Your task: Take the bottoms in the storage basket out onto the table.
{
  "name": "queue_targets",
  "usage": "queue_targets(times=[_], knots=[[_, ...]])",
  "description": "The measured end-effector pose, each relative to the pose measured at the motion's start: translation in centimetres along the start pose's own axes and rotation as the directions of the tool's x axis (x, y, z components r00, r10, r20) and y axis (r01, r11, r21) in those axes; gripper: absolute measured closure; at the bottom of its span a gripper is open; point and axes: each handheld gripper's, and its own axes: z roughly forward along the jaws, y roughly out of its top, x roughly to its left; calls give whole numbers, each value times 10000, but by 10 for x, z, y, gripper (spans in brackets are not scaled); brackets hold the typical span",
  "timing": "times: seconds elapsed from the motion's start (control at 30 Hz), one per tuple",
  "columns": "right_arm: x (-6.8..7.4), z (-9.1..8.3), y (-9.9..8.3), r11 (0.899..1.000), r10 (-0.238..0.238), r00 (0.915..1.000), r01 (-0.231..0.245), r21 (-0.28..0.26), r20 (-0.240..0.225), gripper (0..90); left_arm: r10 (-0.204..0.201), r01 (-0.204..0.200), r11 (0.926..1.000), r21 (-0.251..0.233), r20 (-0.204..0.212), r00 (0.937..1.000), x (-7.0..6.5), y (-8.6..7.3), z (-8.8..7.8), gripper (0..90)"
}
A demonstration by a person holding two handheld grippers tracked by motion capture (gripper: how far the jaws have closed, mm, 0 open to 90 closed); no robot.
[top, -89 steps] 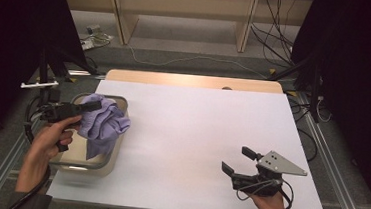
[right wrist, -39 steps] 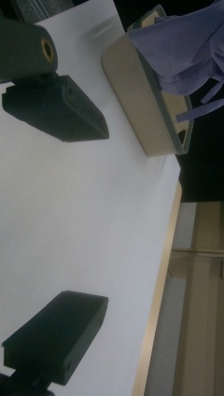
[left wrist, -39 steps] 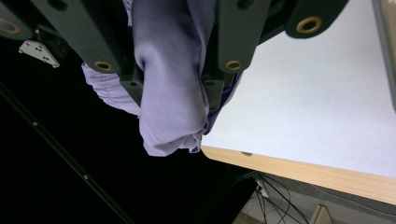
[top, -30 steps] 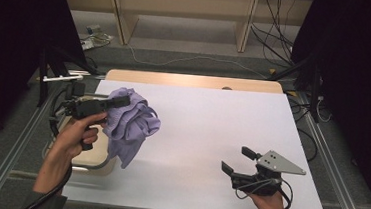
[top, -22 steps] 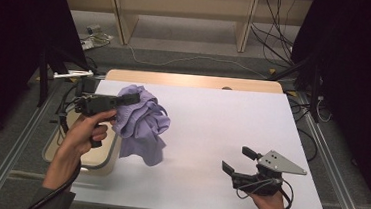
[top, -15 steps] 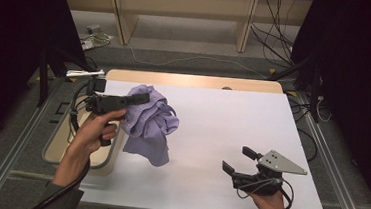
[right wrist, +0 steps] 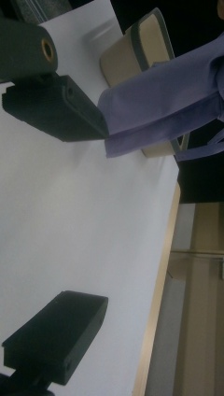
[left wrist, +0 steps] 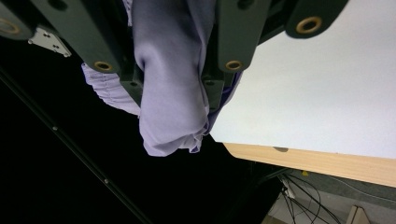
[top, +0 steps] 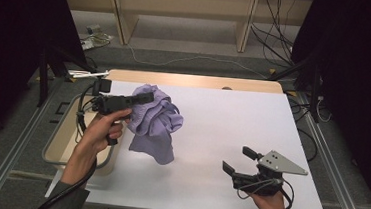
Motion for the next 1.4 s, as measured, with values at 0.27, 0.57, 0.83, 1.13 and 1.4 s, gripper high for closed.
queue_targets(times=[0.27, 0.57, 0.83, 1.13, 1.4], knots=[[1, 1, 0, 10000, -18, 10000, 18, 52, -32, 175, -27, 27, 9997, 230, -20, 10000, 3, -7, 14, 707], [1, 1, 0, 10000, -24, 10000, 24, 58, -48, 175, -154, 155, 9996, 254, -40, 9999, 3, -14, 24, 704], [1, 2, 0, 10000, -17, 10000, 18, 59, -60, 175, -333, 331, 9991, 263, 101, 9994, 3, -18, 30, 703], [1, 1, 0, 10000, -19, 10000, 20, 71, -47, 175, -209, 203, 9988, 436, 131, 9997, 1, -24, 40, 703], [1, 1, 0, 10000, -14, 10000, 14, 65, -42, 175, -382, 374, 9985, 389, 214, 9990, 1, -28, 45, 702]])
